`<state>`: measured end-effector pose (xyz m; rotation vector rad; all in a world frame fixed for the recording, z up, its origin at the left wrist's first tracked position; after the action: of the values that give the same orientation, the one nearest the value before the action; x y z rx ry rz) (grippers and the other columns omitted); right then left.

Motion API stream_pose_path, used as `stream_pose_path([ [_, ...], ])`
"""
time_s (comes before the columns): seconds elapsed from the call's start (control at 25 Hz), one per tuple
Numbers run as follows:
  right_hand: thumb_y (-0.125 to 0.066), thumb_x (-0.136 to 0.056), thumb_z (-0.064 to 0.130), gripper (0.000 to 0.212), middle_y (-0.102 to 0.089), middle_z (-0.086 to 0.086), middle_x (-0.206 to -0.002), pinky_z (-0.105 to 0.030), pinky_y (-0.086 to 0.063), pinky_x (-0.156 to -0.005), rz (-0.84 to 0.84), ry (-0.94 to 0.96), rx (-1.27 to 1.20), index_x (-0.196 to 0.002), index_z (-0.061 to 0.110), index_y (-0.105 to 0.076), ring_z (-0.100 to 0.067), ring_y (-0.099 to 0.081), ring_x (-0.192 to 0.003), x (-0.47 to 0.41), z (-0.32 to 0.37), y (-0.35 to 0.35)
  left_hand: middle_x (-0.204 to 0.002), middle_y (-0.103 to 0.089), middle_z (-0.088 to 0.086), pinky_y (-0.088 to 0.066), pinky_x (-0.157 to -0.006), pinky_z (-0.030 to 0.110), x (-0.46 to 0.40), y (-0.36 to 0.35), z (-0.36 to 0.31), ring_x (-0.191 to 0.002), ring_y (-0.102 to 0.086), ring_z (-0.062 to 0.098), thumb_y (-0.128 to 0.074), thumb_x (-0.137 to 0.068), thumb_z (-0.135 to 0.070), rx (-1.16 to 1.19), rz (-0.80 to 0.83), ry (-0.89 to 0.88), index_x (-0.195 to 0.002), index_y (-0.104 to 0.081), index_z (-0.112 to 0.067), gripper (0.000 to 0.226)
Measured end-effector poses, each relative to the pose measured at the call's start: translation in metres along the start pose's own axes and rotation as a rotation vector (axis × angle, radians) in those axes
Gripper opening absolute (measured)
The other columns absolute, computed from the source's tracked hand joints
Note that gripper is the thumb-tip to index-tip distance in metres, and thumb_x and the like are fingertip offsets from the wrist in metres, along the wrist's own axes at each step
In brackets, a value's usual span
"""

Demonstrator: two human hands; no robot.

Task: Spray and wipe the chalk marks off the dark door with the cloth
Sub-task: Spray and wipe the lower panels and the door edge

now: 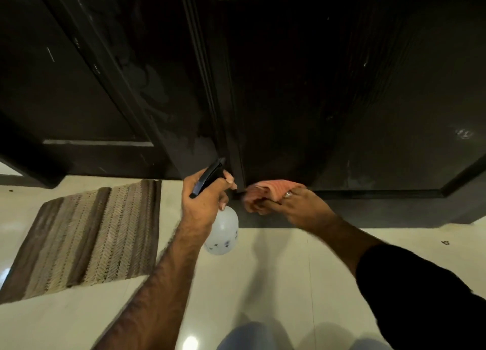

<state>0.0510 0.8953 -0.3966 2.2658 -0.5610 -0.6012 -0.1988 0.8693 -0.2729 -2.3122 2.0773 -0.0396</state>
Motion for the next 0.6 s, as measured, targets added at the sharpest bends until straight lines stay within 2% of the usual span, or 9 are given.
stream_pose_path([
  [0.08,-0.056,-0.091,0.015,0.063,-0.065,-0.007,-0.147,-0.050,-0.043,-0.100,-0.108,0.048,-0.006,-0.152,0.031,-0.056,-0.033,-0.072,-0.119,0.035,-0.036,0.015,-0.080,-0.073,0.018,-0.043,-0.047,0.027,0.000,-0.005,0.000,-0.046,-0.046,0.018,-0.065,-0.097,0.003,-0.004,0.034,0.022,-0.088,-0.072,0.000,0.012],
  [0.16,-0.071,-0.096,0.031,0.047,-0.053,-0.007,-0.159,-0.054,-0.048,-0.095,-0.258,-0.067,0.098,-0.142,0.036,-0.062,-0.036,-0.064,-0.132,0.019,-0.099,0.072,-0.081,-0.073,0.019,-0.042,-0.048,0.028,-0.003,-0.015,-0.003,-0.045,-0.047,0.017,-0.068,-0.094,0.000,0.025,0.059,0.010,-0.087,-0.073,0.000,0.008],
  [0.24,-0.070,-0.095,0.063,0.063,-0.047,-0.017,-0.160,-0.060,-0.040,-0.108,-0.602,-0.492,0.065,-0.148,0.031,-0.054,-0.042,-0.050,-0.142,-0.038,-0.154,0.128,-0.082,-0.074,0.019,-0.043,-0.048,0.028,-0.005,-0.023,-0.008,-0.045,-0.047,0.017,-0.067,-0.093,-0.002,0.013,0.051,-0.025,-0.086,-0.073,-0.003,0.010],
  [0.28,-0.064,-0.096,0.069,0.072,-0.047,-0.023,-0.160,-0.064,-0.034,-0.116,-0.680,-0.729,-0.006,-0.154,0.027,-0.053,-0.047,-0.043,-0.146,-0.066,-0.165,0.144,-0.083,-0.074,0.018,-0.044,-0.049,0.029,-0.006,-0.024,-0.011,-0.046,-0.048,0.018,-0.064,-0.095,0.000,-0.004,0.038,-0.044,-0.085,-0.073,-0.004,0.013],
  [0.32,-0.059,-0.097,0.068,0.075,-0.047,-0.026,-0.160,-0.067,-0.029,-0.119,-0.671,-0.851,-0.057,-0.156,0.023,-0.054,-0.050,-0.040,-0.148,-0.083,-0.159,0.152,-0.083,-0.073,0.018,-0.044,-0.050,0.031,-0.006,-0.023,-0.014,-0.047,-0.049,0.018,-0.062,-0.095,0.002,-0.011,0.022,-0.059,-0.084,-0.073,-0.004,0.017],
  [0.36,-0.058,-0.099,0.064,0.071,-0.046,-0.026,-0.161,-0.067,-0.028,-0.120,-0.641,-0.847,-0.073,-0.155,0.020,-0.055,-0.050,-0.038,-0.149,-0.091,-0.138,0.147,-0.082,-0.072,0.018,-0.043,-0.050,0.033,-0.005,-0.019,-0.017,-0.046,-0.048,0.019,-0.060,-0.095,0.004,-0.001,0.011,-0.071,-0.083,-0.072,-0.005,0.019],
  [0.48,-0.071,-0.101,0.042,0.060,-0.043,-0.006,-0.167,-0.060,-0.040,-0.109,-0.260,-0.276,0.008,-0.155,0.024,-0.054,-0.037,-0.044,-0.150,-0.016,-0.042,0.050,-0.071,-0.068,0.014,-0.039,-0.050,0.032,0.005,-0.012,-0.023,-0.043,-0.045,0.019,-0.060,-0.093,0.008,0.015,0.017,-0.077,-0.074,-0.072,-0.010,0.028],
  [0.56,-0.082,-0.094,0.029,0.058,-0.047,0.000,-0.164,-0.059,-0.044,-0.099,-0.061,-0.129,0.008,-0.147,0.026,-0.060,-0.034,-0.054,-0.142,0.072,-0.039,0.006,-0.075,-0.069,0.020,-0.040,-0.049,0.030,0.014,-0.016,-0.021,-0.043,-0.046,0.018,-0.064,-0.091,0.004,-0.013,0.071,-0.065,-0.077,-0.072,-0.007,0.020],
  [0.6,-0.079,-0.094,0.024,0.045,-0.045,0.002,-0.164,-0.060,-0.045,-0.097,-0.073,-0.099,-0.019,-0.137,0.027,-0.069,-0.033,-0.056,-0.139,0.101,-0.050,0.004,-0.078,-0.070,0.022,-0.040,-0.049,0.030,0.017,-0.021,-0.018,-0.044,-0.046,0.018,-0.066,-0.089,0.000,-0.013,0.099,-0.052,-0.078,-0.073,-0.007,0.015],
])
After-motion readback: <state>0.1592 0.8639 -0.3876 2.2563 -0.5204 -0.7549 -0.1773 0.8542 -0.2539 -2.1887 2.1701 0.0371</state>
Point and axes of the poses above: each hand's wrist, its own x-axis away from the middle knuckle, its own y-axis out of the back of the hand, z = x × y, the point moved 2 cm from there along -x, towards the middle knuckle
